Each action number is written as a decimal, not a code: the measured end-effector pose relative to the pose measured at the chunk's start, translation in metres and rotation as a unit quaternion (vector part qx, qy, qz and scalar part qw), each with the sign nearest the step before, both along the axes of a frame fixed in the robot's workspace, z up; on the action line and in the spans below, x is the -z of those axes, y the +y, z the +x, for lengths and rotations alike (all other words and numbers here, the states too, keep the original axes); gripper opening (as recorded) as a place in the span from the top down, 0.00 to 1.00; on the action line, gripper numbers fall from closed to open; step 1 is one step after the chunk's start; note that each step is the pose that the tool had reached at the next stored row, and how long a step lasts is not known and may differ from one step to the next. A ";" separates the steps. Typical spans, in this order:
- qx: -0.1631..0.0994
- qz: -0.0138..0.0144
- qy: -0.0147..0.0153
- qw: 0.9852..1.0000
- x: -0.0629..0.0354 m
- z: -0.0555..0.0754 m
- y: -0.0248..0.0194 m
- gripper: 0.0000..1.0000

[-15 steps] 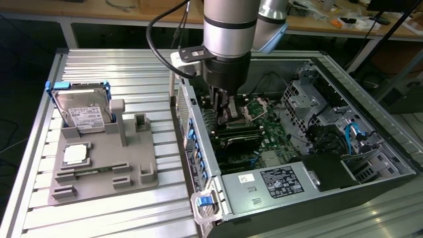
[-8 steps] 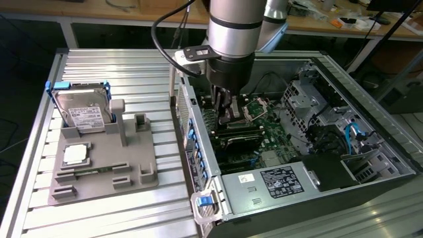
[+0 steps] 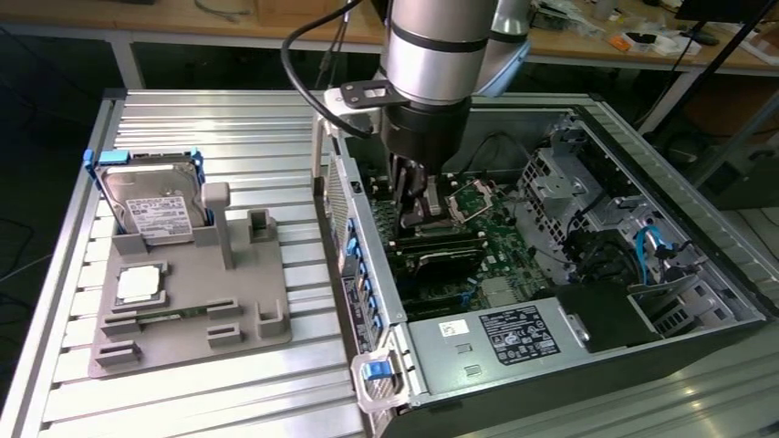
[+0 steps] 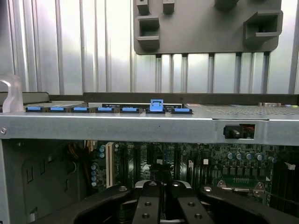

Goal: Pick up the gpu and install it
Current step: 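Press down on the gpu until it lock into place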

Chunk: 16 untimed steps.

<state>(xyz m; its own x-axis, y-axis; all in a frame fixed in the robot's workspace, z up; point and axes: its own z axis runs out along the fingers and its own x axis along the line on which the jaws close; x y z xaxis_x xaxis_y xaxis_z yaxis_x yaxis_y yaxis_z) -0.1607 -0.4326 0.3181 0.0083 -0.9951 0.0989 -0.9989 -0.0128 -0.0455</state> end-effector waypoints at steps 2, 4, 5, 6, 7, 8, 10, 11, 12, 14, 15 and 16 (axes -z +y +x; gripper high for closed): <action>0.001 0.002 0.000 1.000 -0.0002 -0.001 -0.0001 0.89; 0.001 0.003 -0.001 1.000 -0.0001 -0.005 -0.0001 0.89; 0.001 0.003 -0.001 1.000 -0.0001 -0.007 -0.0001 0.89; 0.001 0.003 -0.001 1.000 -0.0001 -0.009 -0.0001 0.89; 0.001 0.003 -0.001 1.000 -0.0001 -0.011 -0.0001 0.89; 0.000 0.003 -0.001 1.000 -0.0001 -0.012 -0.0001 0.89; -0.006 0.004 -0.001 1.000 -0.0001 -0.014 -0.0001 0.89; -0.009 0.005 -0.001 1.000 -0.0001 -0.014 -0.0001 0.89; -0.012 0.006 -0.001 1.000 -0.0001 -0.015 -0.0001 0.89; -0.018 0.007 -0.001 1.000 -0.0001 -0.017 -0.0002 0.89; -0.020 0.008 -0.001 1.000 -0.0001 -0.018 -0.0003 0.89; -0.021 0.009 -0.001 1.000 0.0000 -0.019 -0.0006 0.89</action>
